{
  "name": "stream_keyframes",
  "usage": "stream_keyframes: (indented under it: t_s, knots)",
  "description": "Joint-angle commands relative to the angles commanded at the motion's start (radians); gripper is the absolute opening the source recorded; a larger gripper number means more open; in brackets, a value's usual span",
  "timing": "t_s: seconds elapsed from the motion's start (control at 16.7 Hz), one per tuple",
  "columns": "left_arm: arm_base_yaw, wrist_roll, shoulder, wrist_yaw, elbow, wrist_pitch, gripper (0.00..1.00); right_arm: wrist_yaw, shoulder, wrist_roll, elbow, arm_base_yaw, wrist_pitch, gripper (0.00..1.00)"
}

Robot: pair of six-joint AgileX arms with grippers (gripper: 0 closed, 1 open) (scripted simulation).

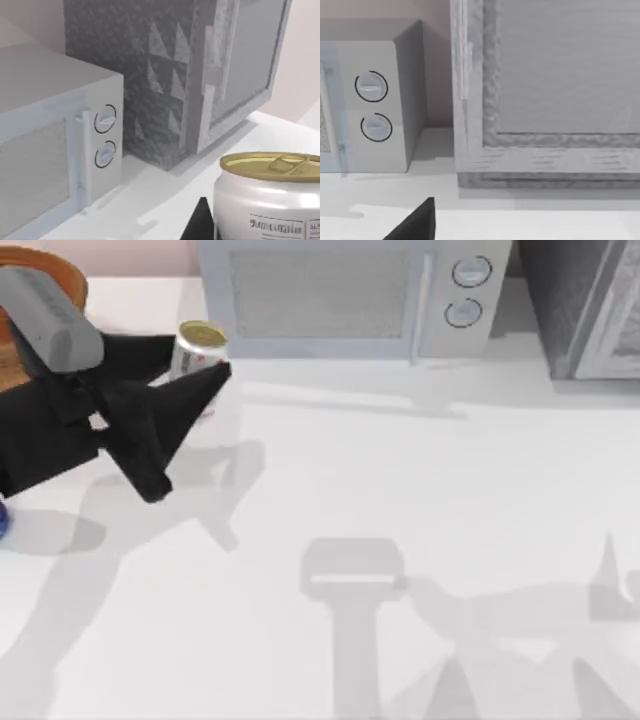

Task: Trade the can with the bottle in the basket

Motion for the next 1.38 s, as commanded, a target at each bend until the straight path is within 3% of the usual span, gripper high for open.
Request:
stream_keyframes:
  t_s: [0.72,1.38]
  knots:
    - [-0.075,-0.002,0.581,0.268,0.281,0.304,0.00,0.000,0.000,0.000,0.000,0.000,0.000,1.00]
    - [-0.113,-0.005,1.101,0.463,0.527,0.580,0.00,0.000,0.000,0.000,0.000,0.000,0.000,1.00]
